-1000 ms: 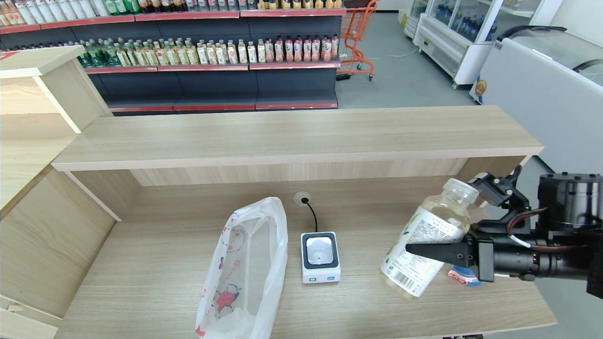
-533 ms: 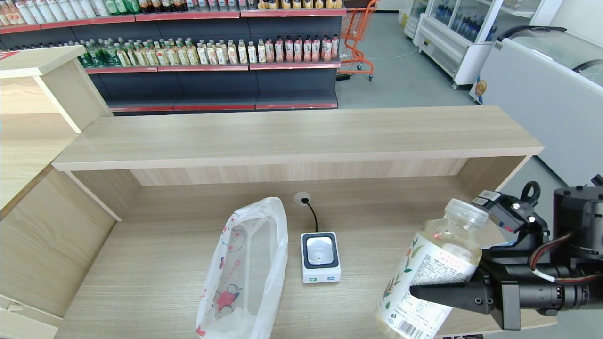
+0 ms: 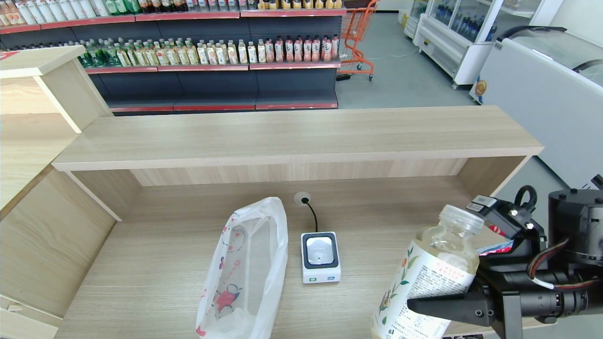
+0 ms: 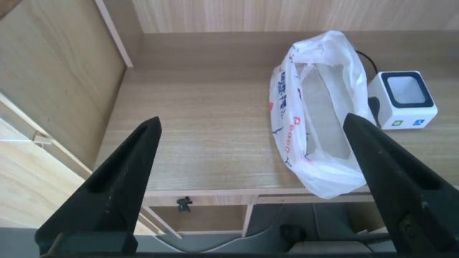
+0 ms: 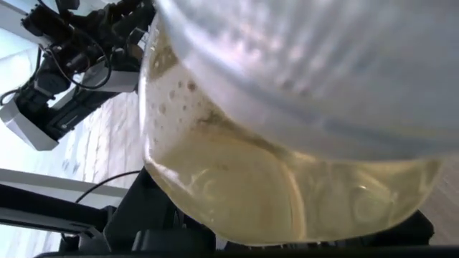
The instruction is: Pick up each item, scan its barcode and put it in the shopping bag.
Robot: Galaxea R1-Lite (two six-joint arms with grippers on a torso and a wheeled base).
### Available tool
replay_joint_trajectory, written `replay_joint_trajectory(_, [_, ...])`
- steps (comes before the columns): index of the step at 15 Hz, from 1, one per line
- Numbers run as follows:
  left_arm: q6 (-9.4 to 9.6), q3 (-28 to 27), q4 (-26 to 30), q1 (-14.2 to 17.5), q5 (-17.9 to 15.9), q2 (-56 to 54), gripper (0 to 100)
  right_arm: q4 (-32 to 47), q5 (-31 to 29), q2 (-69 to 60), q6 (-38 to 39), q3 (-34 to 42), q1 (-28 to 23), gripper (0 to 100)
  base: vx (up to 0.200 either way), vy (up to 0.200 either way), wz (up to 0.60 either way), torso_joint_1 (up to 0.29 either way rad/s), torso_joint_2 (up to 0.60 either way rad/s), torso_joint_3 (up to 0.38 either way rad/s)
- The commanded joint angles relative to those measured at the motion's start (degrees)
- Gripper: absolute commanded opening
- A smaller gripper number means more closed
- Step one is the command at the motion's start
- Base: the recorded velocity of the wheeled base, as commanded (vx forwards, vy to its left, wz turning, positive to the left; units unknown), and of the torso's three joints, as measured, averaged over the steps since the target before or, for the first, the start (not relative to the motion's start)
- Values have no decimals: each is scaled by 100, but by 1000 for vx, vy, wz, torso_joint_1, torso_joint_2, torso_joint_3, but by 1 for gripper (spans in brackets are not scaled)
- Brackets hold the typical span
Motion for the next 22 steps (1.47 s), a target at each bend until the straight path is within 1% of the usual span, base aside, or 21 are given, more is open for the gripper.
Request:
replay_joint_trajectory(1, [-2,0,-1,-2,9,-1,100,-13,7,-26,138,-44,3,0,0,0,0,0,0,0])
replay_joint_trajectory(3, [-2,0,-1,-2,0,-1,100,-13,7,-88,401,-96,29,0,0,0,0,0,0,0])
replay_joint_trajectory(10, [7,0,-1,-2,0,-1,100,-31,-2,-62,375,-26,108,0,0,0,0,0,0,0])
replay_joint_trajectory(13, [-2,0,-1,-2,0,-1,100,-48,-63,-53,243,-26,91,0,0,0,0,0,0,0])
replay_joint_trajectory(15, [-2,0,-1,-2,9,-1,100,-48,-679,-26,-1128,36,-261,0,0,0,0,0,0,0])
replay_joint_trajectory(16, [-2,0,-1,-2,0,-1,100,-48,-837,-18,-1462,36,-357,0,0,0,0,0,0,0])
replay_joint_trajectory(17, [7,0,-1,-2,0,-1,100,-66,-1180,-18,-2367,53,-797,0,0,0,0,0,0,0])
replay_joint_trajectory(19, [7,0,-1,-2,9,-1,100,-75,-1602,-237,-3580,203,-1245,0,0,0,0,0,0,0])
replay_joint_trajectory(20, [-2,0,-1,-2,0,-1,100,-171,-1593,-325,-4081,290,-1377,0,0,0,0,0,0,0])
replay_joint_trajectory(22, [-2,0,-1,-2,9,-1,100,-655,-1593,-281,-5215,431,-1553,0,0,0,0,0,0,0])
